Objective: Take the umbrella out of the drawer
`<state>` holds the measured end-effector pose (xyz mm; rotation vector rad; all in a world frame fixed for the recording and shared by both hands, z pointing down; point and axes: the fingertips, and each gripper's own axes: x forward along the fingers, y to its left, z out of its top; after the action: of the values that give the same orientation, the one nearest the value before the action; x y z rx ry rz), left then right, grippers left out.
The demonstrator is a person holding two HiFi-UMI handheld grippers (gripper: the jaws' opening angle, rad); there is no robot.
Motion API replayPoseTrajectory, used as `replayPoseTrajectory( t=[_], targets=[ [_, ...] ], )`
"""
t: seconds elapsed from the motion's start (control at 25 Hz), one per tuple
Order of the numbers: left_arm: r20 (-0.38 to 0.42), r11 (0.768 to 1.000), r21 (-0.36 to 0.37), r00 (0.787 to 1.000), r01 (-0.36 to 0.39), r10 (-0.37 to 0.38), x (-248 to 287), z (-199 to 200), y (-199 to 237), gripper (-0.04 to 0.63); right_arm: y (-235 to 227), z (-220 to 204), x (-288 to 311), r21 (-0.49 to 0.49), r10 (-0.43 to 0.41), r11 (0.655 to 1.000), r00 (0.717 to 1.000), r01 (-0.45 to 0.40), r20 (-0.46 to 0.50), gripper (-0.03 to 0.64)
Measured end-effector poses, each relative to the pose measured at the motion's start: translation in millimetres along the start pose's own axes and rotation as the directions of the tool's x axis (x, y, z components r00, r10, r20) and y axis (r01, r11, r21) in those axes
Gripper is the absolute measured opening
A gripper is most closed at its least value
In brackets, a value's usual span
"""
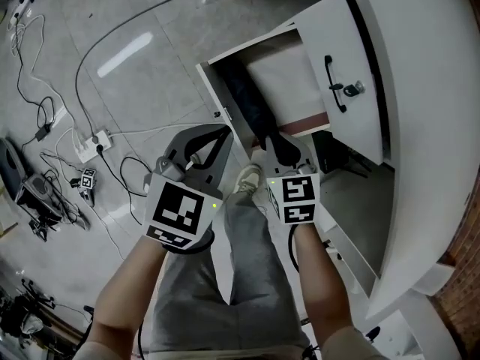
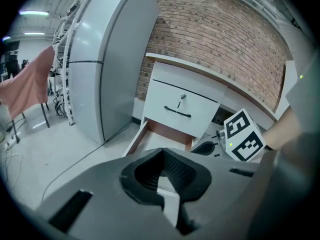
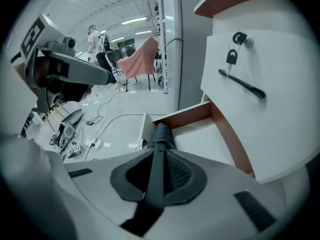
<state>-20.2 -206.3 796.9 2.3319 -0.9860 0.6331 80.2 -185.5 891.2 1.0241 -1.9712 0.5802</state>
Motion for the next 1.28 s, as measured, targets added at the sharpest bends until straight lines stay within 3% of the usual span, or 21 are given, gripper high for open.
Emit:
replayPoseTrajectory(
  t=[0.32, 0.6, 0.96, 1.28],
  targets=[
    [0.033, 0.999, 0.032, 0.999, -0.012, 0.011, -55.5, 44.1, -23.1, 0.008, 22.2, 68.5, -90.4, 0.035, -0.009, 0.999, 0.992, 0.004, 0.128, 0.034],
    [0.077, 0.996, 0.080, 0.997, -0.029, 0.023, -110.5, 101.2, -40.3, 0.008, 33.9, 151.0, -183.6, 0.061, -0.051, 0.998, 0.959, 0.035, 0.278, 0.034],
    [0.189, 0.990, 0.129, 0.982, -0.050, 0.025, -209.7, 217.4, -75.4, 0.008, 39.0, 253.2, -330.5, 0.170, -0.104, 0.985, 0.904, 0.035, 0.414, 0.035],
    [0.311, 0.975, 0.208, 0.950, -0.072, 0.004, -283.6, 324.6, -113.0, 0.008, 33.6, 326.1, -449.3, 0.136, -0.149, 0.987, 0.840, 0.091, 0.522, 0.035]
  ],
)
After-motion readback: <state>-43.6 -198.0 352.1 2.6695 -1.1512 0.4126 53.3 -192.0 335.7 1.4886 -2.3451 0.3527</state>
